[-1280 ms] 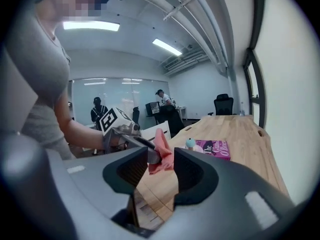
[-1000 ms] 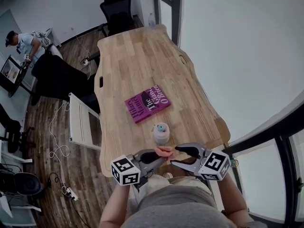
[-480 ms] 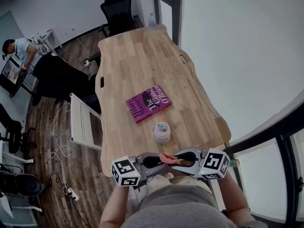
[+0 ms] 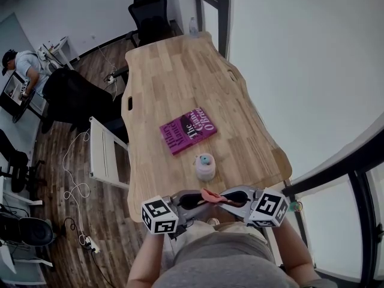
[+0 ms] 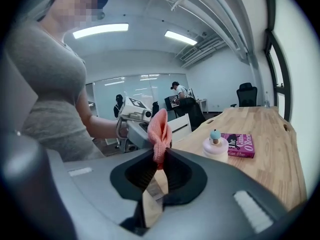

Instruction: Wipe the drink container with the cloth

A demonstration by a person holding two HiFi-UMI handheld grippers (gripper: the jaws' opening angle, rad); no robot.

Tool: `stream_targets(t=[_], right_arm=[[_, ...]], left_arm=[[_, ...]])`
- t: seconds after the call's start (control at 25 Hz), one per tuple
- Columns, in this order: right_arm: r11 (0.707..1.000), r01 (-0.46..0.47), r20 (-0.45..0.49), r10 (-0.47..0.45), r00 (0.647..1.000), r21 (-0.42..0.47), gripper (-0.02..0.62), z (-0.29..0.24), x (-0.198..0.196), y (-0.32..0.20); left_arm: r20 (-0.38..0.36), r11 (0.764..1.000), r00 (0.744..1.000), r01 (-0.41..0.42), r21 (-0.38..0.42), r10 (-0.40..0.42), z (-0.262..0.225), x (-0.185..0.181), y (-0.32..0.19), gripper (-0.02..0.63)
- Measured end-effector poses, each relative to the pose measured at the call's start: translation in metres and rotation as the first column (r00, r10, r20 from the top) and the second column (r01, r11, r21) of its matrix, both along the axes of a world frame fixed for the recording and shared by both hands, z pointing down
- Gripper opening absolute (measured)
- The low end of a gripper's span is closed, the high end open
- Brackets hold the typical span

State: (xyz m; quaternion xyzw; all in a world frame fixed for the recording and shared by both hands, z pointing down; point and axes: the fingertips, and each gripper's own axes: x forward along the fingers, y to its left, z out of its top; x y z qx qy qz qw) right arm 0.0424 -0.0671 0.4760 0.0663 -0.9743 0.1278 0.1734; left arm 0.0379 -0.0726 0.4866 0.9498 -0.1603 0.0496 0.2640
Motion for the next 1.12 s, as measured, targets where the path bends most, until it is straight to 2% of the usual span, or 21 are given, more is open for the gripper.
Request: stream_targets(t=[0.12, 0.24, 0.44, 0.6, 0.72, 0.8, 0.96, 1.12], right_arm=[[0.999, -0.042, 0.001, 0.042, 0.999, 0.006, 0.037, 0.003, 0.003, -0.008], [0.995, -0.099, -0.009, 0.099, 0.995, 0.025, 0.037, 0.007, 0.009, -0.02], [0.963, -0.205, -0.115, 0.226, 0.967, 0.173, 0.037, 0.024, 0.023, -0.049], [0.906, -0.258, -0.199, 0.336, 0.921, 0.335, 0.037, 0.037, 0.033, -0.075], [0.87, -0.234, -0.259, 0.369, 0.893, 0.434, 0.037, 0.047, 0.035, -0.086], [0.839, -0.185, -0.309, 0.381, 0.872, 0.512, 0.037, 0.053, 0.036, -0.09], [0.748, -0.05, -0.389, 0.399, 0.831, 0.662, 0.037, 0.06, 0.031, -0.097], [0.669, 0.053, -0.422, 0.403, 0.812, 0.742, 0.037, 0.062, 0.024, -0.099]], left_arm=[[0.012, 0.999, 0.999, 0.048, -0.012, -0.048, 0.005, -0.004, -0.008, 0.107], [0.029, 0.991, 0.991, 0.135, -0.023, -0.134, 0.012, -0.015, -0.019, 0.129], [0.064, 0.956, 0.955, 0.291, -0.025, -0.289, 0.025, -0.039, -0.034, 0.129], [0.116, 0.92, 0.915, 0.392, -0.016, -0.388, 0.038, -0.054, -0.041, 0.129], [0.153, 0.891, 0.881, 0.454, -0.004, -0.448, 0.046, -0.062, -0.045, 0.129], [0.166, 0.873, 0.861, 0.488, 0.002, -0.482, 0.049, -0.067, -0.047, 0.117], [0.195, 0.84, 0.823, 0.542, 0.017, -0.534, 0.054, -0.075, -0.047, 0.077], [0.219, 0.814, 0.792, 0.58, 0.021, -0.57, 0.06, -0.083, -0.046, 0.036]])
